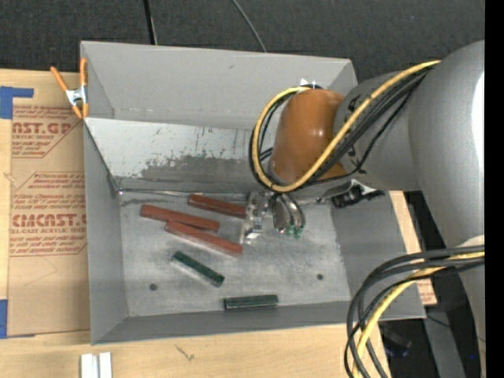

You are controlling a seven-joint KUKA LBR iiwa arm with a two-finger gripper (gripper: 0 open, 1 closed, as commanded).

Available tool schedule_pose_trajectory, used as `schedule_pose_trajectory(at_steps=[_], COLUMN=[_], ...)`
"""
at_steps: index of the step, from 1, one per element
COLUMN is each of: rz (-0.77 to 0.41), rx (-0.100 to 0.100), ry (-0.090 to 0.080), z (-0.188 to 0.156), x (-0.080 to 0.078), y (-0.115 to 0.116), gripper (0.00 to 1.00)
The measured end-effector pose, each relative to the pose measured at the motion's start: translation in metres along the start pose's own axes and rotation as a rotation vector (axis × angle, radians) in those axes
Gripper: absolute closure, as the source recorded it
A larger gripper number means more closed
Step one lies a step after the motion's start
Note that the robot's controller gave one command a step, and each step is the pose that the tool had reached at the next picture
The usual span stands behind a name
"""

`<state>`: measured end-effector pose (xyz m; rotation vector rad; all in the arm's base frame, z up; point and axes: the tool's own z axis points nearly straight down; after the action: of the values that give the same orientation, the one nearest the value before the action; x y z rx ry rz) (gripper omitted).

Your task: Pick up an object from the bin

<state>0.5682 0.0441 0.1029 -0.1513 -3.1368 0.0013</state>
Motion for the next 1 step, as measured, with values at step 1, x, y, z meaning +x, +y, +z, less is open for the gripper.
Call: schedule_pose_trajectory(at_steps=[1], rz=[-0.036], rx=[-0.001], ry=[-0.005], z=[-0.0278], x=[-0.0022], y=[0.0002], gripper=[1.00])
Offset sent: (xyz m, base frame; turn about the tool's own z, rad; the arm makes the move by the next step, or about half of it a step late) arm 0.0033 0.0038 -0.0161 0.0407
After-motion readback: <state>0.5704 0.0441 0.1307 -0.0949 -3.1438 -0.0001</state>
